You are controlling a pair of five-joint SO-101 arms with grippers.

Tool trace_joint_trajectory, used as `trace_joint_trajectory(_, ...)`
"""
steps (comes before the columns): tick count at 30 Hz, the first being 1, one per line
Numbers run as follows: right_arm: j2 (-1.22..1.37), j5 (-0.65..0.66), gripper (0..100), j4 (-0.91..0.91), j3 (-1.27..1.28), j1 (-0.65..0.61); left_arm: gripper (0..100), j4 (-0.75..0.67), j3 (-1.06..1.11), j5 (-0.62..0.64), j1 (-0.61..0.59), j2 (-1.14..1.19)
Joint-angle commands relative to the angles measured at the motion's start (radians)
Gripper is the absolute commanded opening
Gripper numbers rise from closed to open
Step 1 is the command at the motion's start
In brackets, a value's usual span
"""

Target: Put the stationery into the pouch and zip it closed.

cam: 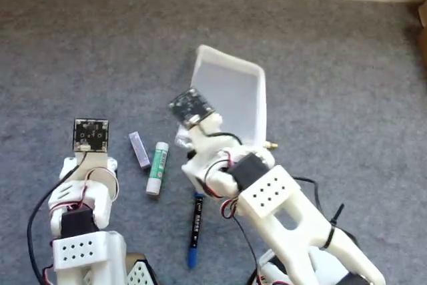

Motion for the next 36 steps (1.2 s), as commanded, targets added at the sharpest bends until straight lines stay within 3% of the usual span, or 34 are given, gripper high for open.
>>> trace_joint_trajectory(1, -0.064, 0.012, 0.5, -0.031, -0.005, 0.068, 1, 0.026, -0.111, 0.0, 0.088, -0.013)
trace_joint_trajectory(4, -0.091, 0.012, 0.5, -0.031, -0.004, 0.084, 1, 0.026, -0.139, 0.0, 0.142, -0.013)
trace_joint_trajectory(8, -0.11, 0.012, 0.5, -0.03, -0.001, 0.084, 13, 0.026, -0.147, 0.008, 0.162, -0.013)
trace_joint_trajectory(12, -0.108, 0.012, 0.5, -0.03, -0.001, 0.085, 21, 0.023, -0.147, 0.117, 0.163, -0.013)
trace_joint_trajectory(24, -0.11, 0.08, 0.5, -0.001, -0.002, 0.085, 22, 0.025, -0.205, 0.12, 0.367, -0.013)
trace_joint_trajectory(36, -0.11, 0.081, 0.5, -0.001, -0.002, 0.085, 26, 0.025, -0.206, 0.123, 0.409, -0.012)
